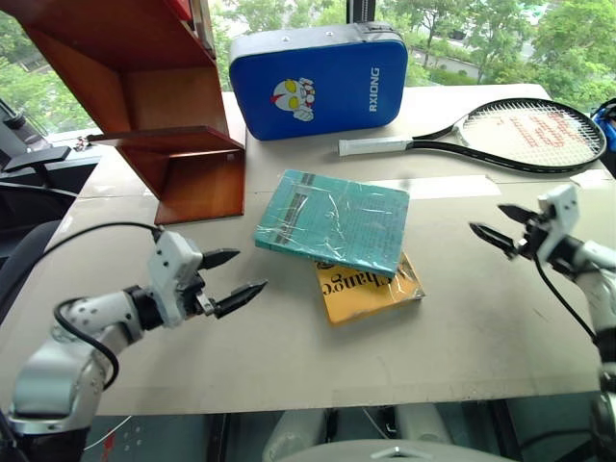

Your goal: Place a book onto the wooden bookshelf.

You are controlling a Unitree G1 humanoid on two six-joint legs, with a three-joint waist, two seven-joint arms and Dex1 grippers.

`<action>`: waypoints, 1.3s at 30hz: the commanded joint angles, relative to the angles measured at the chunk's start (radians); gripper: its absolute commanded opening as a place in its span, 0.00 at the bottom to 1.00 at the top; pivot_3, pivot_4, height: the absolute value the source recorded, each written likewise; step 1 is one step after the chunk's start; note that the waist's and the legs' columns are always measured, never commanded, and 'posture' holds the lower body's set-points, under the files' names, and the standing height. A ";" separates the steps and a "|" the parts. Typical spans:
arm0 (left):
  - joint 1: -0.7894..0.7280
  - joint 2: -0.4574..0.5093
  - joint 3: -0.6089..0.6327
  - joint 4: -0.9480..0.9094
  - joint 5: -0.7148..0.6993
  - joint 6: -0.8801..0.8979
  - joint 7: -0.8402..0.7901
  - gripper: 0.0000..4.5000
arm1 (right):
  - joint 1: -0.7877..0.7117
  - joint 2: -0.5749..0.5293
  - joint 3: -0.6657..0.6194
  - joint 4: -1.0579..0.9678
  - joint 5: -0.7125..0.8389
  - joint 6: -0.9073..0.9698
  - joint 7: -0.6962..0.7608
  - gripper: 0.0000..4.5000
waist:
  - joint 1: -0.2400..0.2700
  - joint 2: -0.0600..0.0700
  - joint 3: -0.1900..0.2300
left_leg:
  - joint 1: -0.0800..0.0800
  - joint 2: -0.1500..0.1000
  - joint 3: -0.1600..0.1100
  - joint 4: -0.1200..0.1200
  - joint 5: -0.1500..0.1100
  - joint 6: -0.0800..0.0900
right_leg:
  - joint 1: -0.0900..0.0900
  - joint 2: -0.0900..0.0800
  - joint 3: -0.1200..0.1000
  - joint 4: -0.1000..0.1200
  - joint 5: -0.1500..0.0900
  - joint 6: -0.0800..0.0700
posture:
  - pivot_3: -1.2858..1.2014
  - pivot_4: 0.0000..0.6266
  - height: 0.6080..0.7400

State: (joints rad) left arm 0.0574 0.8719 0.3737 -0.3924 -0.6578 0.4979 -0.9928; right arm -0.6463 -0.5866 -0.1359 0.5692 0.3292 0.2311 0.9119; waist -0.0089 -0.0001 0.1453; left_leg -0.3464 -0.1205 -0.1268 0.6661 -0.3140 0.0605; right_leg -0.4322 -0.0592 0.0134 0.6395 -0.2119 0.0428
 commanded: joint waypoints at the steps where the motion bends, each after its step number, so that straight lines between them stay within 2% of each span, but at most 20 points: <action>1: -0.015 0.085 0.088 -0.010 -0.073 0.056 -0.075 1.00 | -0.203 0.058 0.033 0.245 -0.080 -0.122 -0.037 0.88 | -0.004 0.000 0.001 | -0.001 0.000 -0.001 -0.001 0.000 0.000 | -0.001 0.000 -0.001 -0.002 0.000 0.000 | 0.52 0.24 1.00; 4: -0.023 0.156 0.166 -0.021 -0.149 0.134 -0.117 1.00 | -0.365 0.111 0.064 0.459 -0.151 -0.214 -0.079 0.62 | -0.012 0.000 0.002 | -0.006 0.000 -0.001 -0.002 0.000 0.000 | -0.006 0.001 -0.001 -0.004 0.000 0.000 | 0.52 0.24 1.00; 5: -0.022 0.174 0.191 -0.028 -0.175 0.161 -0.127 1.00 | -0.404 0.123 0.068 0.516 -0.167 -0.240 -0.082 0.51 | -0.014 0.000 0.002 | -0.011 0.000 -0.001 -0.001 0.000 0.000 | -0.011 0.001 -0.001 -0.004 0.000 0.000 | 0.52 0.24 1.00; 6: -0.022 0.189 0.211 -0.034 -0.195 0.182 -0.133 1.00 | -0.432 0.133 0.071 0.560 -0.180 -0.260 -0.083 0.40 | -0.015 0.000 0.002 | -0.016 0.000 -0.001 -0.001 0.000 0.000 | -0.015 0.001 -0.002 -0.005 0.000 0.000 | 0.52 0.24 1.00; 9: -0.028 0.218 0.262 -0.061 -0.231 0.225 -0.131 1.00 | -0.491 0.160 0.077 0.647 -0.207 -0.300 -0.042 0.09 | -0.019 0.000 0.002 | -0.018 0.000 -0.004 0.000 0.000 -0.001 | -0.016 0.000 -0.006 -0.005 0.000 0.000 | 0.52 0.24 1.00; 10: -0.028 0.221 0.273 -0.071 -0.237 0.234 -0.126 1.00 | -0.503 0.168 0.074 0.664 -0.210 -0.306 -0.028 0.03 | -0.025 0.000 0.002 | -0.018 0.000 -0.004 0.000 0.000 -0.001 | -0.016 0.000 -0.007 -0.005 0.000 0.000 | 0.52 0.24 1.00; 18: -0.034 0.192 0.301 -0.142 -0.265 0.259 -0.053 1.00 | -0.504 0.223 0.105 0.692 -0.256 -0.320 0.175 0.03 | -0.056 0.001 0.002 | -0.017 0.000 -0.003 0.001 0.000 -0.001 | -0.015 -0.003 -0.012 -0.004 0.000 0.000 | 0.52 0.24 1.00; 26: -0.020 0.186 0.281 -0.148 -0.254 0.251 -0.046 1.00 | -0.450 0.192 0.146 0.605 -0.255 -0.213 0.485 0.03 | -0.056 0.001 0.002 | -0.016 0.000 -0.003 0.003 0.000 -0.001 | -0.015 -0.003 -0.011 0.001 0.001 -0.002 | 0.52 0.24 1.00; 31: -0.034 0.184 0.261 -0.135 -0.252 0.239 -0.052 1.00 | -0.355 0.177 0.178 0.442 -0.235 -0.112 0.599 0.03 | -0.054 0.001 0.002 | -0.016 0.000 -0.003 0.003 0.000 -0.001 | -0.015 -0.003 -0.011 0.001 0.001 -0.002 | 0.52 0.24 1.00; 39: -0.044 0.215 0.239 -0.117 -0.242 0.258 -0.082 1.00 | -0.104 0.167 0.243 -0.087 -0.132 0.162 0.609 0.03 | -0.046 0.001 0.002 | -0.016 0.000 -0.003 0.004 0.000 -0.001 | -0.016 -0.003 -0.011 0.002 0.001 -0.002 | 0.52 0.24 1.00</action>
State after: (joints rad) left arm 0.0127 1.0671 0.5955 -0.5094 -0.9035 0.7546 -1.0616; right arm -0.7653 -0.4090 0.0949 0.5908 0.1617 0.3419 1.5060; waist -0.0545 0.0007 0.1476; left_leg -0.3626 -0.1202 -0.1294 0.6696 -0.3140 0.0593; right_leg -0.4478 -0.0618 0.0027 0.6414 -0.2107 0.0412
